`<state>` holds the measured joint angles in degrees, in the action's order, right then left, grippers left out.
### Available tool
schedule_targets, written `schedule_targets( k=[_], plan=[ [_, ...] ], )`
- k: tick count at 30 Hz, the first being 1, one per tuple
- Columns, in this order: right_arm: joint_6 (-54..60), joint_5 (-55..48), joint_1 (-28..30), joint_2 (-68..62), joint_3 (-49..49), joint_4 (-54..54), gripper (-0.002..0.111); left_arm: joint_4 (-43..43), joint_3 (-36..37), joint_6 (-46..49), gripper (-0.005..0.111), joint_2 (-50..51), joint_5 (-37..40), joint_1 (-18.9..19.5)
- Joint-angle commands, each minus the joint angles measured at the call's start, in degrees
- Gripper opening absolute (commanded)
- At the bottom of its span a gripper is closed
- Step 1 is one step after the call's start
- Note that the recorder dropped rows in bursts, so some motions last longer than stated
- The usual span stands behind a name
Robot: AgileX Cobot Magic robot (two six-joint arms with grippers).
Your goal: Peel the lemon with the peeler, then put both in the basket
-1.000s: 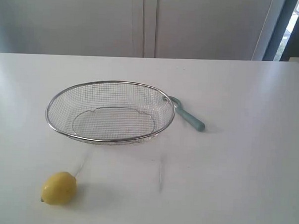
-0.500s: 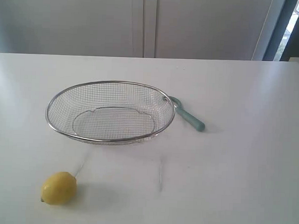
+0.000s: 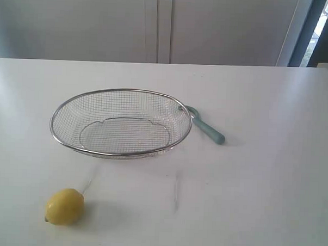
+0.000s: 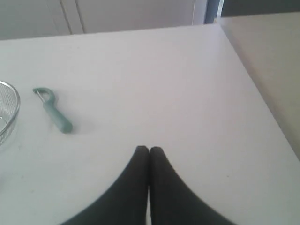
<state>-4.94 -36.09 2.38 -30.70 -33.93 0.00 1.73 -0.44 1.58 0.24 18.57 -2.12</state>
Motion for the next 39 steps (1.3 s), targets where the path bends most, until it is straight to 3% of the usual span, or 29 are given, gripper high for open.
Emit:
schedule_targets(
  k=[1, 21, 39],
  plan=[
    [-0.29, -1.83, 0.52, -6.3, -1.98, 0.0, 0.0, 0.36, 0.44, -0.03, 0.0, -0.24, 0.48, 0.01],
    [-0.29, 0.77, 0.52, -10.7, -2.03, 0.0, 0.0, 0.36, 0.44, -0.03, 0.0, -0.24, 0.48, 0.01],
    [0.9, 1.08, 0.52, -39.97, -16.06, 0.0, 0.0, 0.36, 0.44, -0.03, 0.0, -0.24, 0.48, 0.01]
  ],
)
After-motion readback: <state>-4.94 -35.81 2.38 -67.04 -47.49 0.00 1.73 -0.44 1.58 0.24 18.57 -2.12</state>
